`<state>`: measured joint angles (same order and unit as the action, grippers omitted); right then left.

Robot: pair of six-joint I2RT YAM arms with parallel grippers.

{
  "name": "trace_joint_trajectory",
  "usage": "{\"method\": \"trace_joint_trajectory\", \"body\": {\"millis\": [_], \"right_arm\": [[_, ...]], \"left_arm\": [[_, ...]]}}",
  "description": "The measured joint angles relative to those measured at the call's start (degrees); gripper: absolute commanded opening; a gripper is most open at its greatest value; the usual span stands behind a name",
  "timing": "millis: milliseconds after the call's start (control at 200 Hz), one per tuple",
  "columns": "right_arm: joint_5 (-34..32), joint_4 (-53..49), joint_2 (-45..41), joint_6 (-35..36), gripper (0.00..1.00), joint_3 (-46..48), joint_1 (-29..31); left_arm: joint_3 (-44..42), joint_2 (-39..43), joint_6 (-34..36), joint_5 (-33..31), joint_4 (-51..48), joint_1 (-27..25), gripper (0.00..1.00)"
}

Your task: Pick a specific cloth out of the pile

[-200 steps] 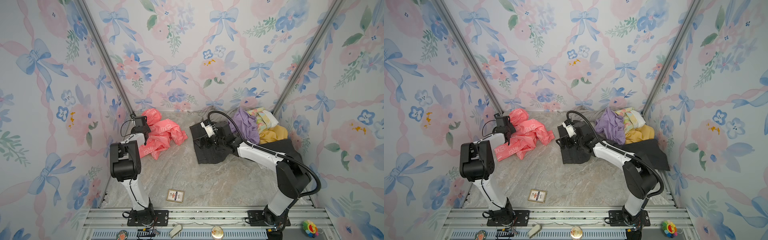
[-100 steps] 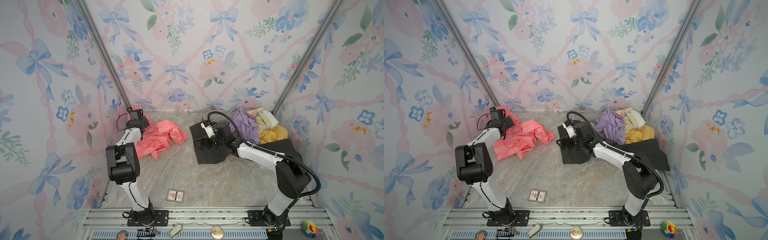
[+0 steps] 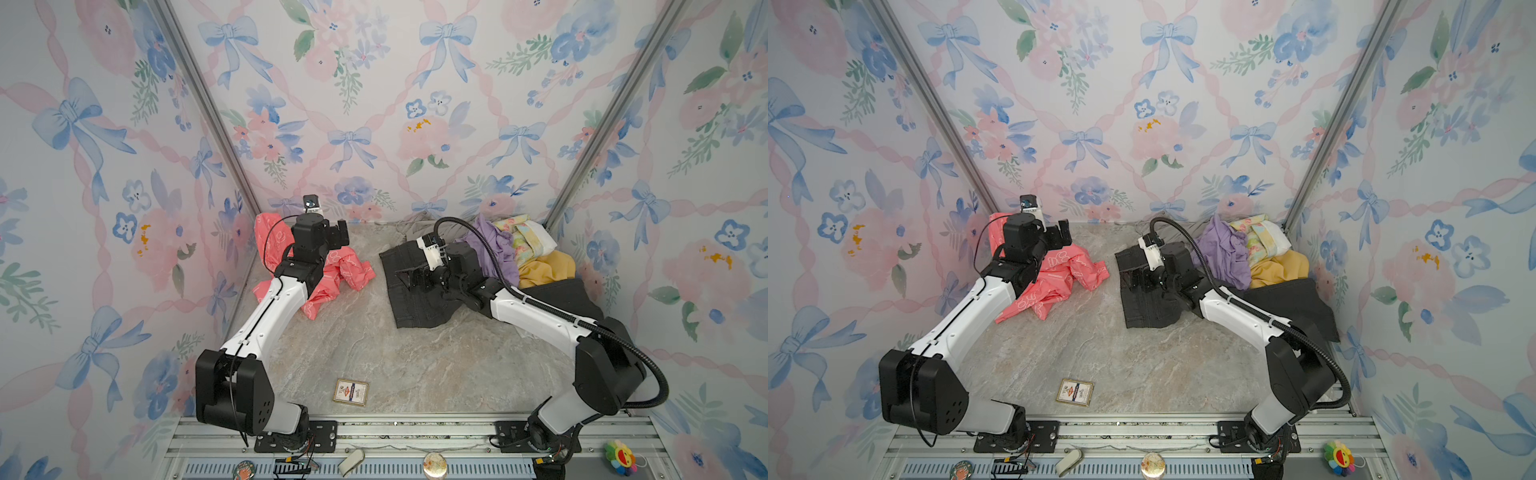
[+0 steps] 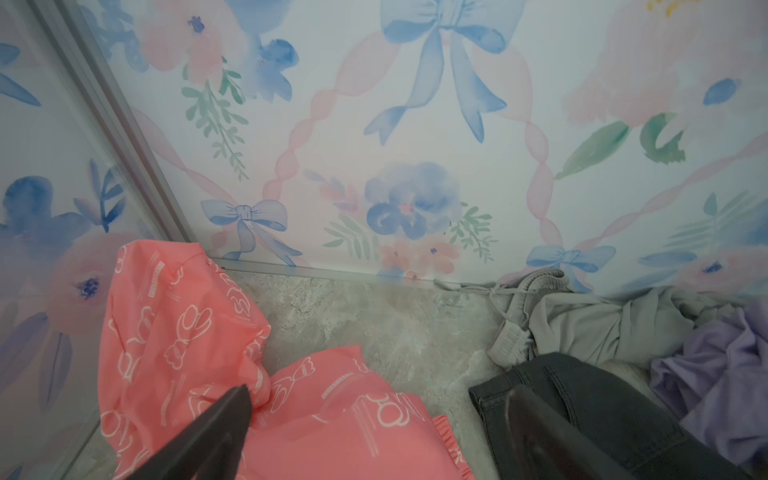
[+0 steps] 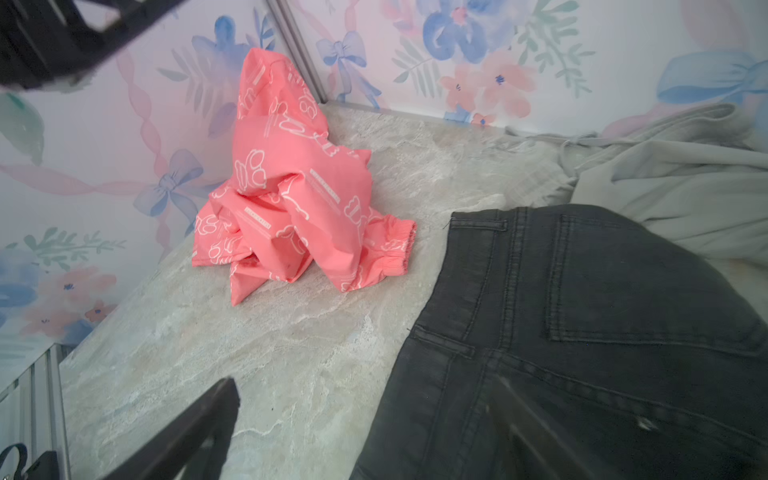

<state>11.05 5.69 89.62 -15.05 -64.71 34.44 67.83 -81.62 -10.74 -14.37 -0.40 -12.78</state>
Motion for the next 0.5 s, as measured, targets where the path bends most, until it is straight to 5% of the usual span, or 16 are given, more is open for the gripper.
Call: {"method": "trace_joint_trajectory", "body": {"millis": [265,500], "right_arm": [[-5.1,0.8,-11.0,-5.6,0.97,6.0,-7.8],[-6.9,-0.8,-13.7,-5.9,0.97,7.7,-7.4]], "left_arm": [[-7.0,0.7,10.8,-7.5,-0.8,-9.7,0.98],[-0.5,-15.1,20.0,-16.4,-0.4,-12.4,0.98]]}}
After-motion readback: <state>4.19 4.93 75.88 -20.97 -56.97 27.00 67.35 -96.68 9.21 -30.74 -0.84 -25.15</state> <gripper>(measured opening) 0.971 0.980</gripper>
